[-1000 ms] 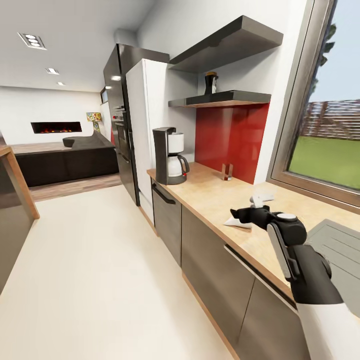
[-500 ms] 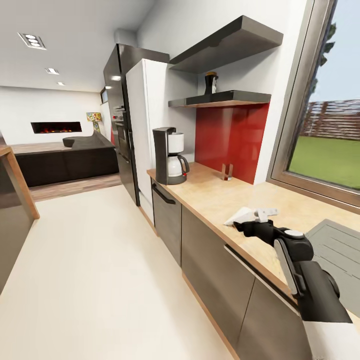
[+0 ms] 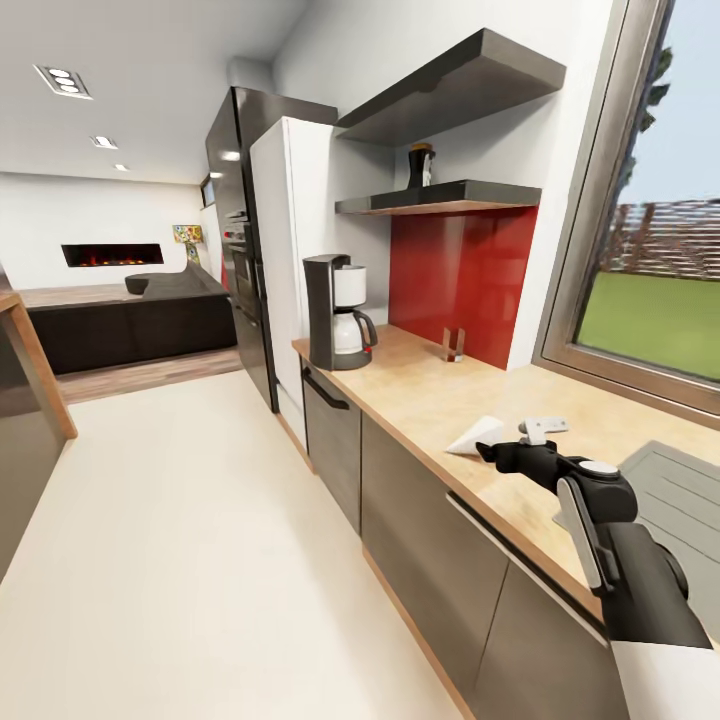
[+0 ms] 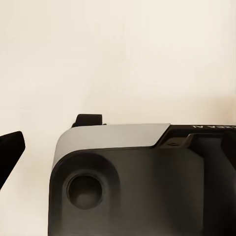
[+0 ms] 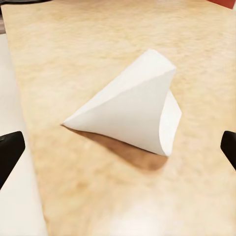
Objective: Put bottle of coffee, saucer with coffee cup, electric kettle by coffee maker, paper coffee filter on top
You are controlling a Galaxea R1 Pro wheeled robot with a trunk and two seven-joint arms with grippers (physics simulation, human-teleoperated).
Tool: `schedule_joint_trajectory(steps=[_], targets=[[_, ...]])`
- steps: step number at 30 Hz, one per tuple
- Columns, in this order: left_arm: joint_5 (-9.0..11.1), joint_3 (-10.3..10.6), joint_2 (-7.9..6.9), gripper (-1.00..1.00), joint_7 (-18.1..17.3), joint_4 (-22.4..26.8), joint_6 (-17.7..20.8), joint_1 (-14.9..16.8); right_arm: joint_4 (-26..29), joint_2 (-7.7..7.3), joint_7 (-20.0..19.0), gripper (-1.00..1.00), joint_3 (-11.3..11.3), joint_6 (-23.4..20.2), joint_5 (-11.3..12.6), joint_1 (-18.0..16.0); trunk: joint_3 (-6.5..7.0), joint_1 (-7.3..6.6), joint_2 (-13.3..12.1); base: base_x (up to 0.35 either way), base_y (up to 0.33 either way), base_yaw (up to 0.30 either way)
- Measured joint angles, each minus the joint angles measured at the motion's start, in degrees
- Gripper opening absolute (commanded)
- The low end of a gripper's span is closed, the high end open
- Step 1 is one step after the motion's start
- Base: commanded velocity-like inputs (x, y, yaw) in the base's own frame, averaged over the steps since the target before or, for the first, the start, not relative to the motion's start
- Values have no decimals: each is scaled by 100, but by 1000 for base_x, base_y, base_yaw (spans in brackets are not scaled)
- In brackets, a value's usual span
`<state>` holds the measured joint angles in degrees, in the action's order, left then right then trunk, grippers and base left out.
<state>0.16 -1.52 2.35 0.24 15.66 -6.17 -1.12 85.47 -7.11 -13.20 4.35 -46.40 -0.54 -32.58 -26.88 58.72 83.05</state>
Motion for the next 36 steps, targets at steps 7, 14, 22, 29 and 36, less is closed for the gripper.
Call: schedule_joint_trajectory(steps=[7, 14, 22, 29, 36], targets=[[0, 0, 0, 100, 0, -1, 0, 0, -19, 0, 0, 100, -5, 0, 0, -1, 0, -1, 0, 107, -2, 0], [0, -6, 0, 100, 0, 1, 0, 0, -52, 7, -5, 100, -2, 133, 6, 16, 0, 0, 0, 19, 0, 0], [0, -7, 0, 100, 0, 2, 0, 0, -282, 10, -6, 100, -2, 262, 10, 26, 0, 0, 0, 14, 0, 0], [0, -8, 0, 100, 0, 2, 0, 0, -378, 14, -6, 100, -2, 272, 8, 27, 0, 0, 0, 39, 0, 0], [0, -8, 0, 100, 0, 0, 0, 0, -446, 15, -6, 100, -2, 486, 8, 27, 0, -1, 0, 57, 0, 0]])
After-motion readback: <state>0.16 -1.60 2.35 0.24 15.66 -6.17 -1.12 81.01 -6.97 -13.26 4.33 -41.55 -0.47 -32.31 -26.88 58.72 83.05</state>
